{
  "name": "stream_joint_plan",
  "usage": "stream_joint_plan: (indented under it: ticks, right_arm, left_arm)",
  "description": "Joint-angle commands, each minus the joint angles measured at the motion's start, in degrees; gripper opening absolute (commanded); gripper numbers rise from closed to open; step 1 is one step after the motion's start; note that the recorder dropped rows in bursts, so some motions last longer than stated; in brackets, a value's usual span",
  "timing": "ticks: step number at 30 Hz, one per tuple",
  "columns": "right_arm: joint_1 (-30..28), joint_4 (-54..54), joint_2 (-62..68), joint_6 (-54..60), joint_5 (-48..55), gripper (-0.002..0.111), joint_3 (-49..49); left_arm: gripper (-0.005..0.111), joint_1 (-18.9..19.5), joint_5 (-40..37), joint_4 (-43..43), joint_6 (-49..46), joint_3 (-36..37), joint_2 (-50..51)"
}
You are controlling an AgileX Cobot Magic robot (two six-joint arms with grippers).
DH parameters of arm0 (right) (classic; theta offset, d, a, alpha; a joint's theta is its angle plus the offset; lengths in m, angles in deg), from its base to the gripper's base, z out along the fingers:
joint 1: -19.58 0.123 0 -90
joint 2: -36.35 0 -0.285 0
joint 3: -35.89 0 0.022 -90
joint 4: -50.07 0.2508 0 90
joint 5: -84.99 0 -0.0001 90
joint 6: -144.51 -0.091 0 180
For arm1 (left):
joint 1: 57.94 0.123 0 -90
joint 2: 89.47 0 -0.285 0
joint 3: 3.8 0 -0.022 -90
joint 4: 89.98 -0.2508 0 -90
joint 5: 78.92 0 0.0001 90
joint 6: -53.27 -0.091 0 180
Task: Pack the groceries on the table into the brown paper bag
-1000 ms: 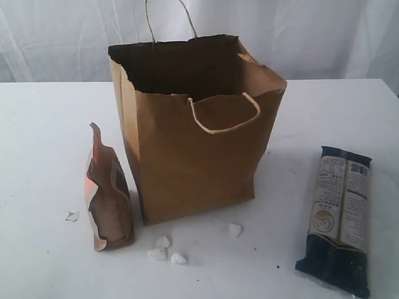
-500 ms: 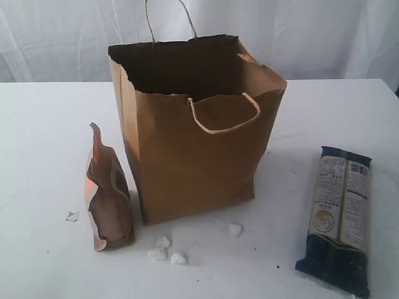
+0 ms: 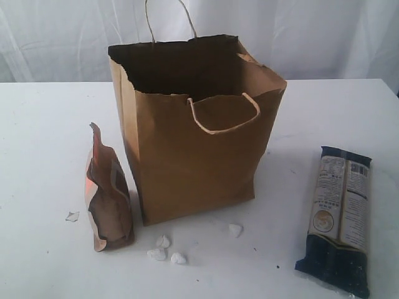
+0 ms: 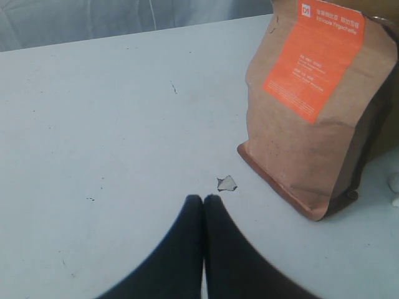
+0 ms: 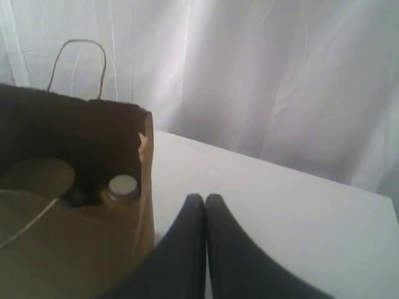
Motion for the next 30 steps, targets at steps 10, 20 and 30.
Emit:
stream_joint_plan:
  ticks: [10,20,30]
  right_arm:
    - [-0.4,6.2,0.3,-0.3,0.6,0.000,15.4]
    - [-2.0,7.5,-0.4,-0.3,1.1,0.000,20.9]
    - [-12.8,16.8,-11.1,-0.3,-0.4,0.000,20.9]
  left_arm:
    - [0.001,0.2,0.0,0.2,0.1,0.2,-0.5]
    - [0.001,0.2,0.0,0.2,0.1,0.2,-0.5]
    - [0.001,0.2,0.0,0.2,0.1,0.2,-0.5]
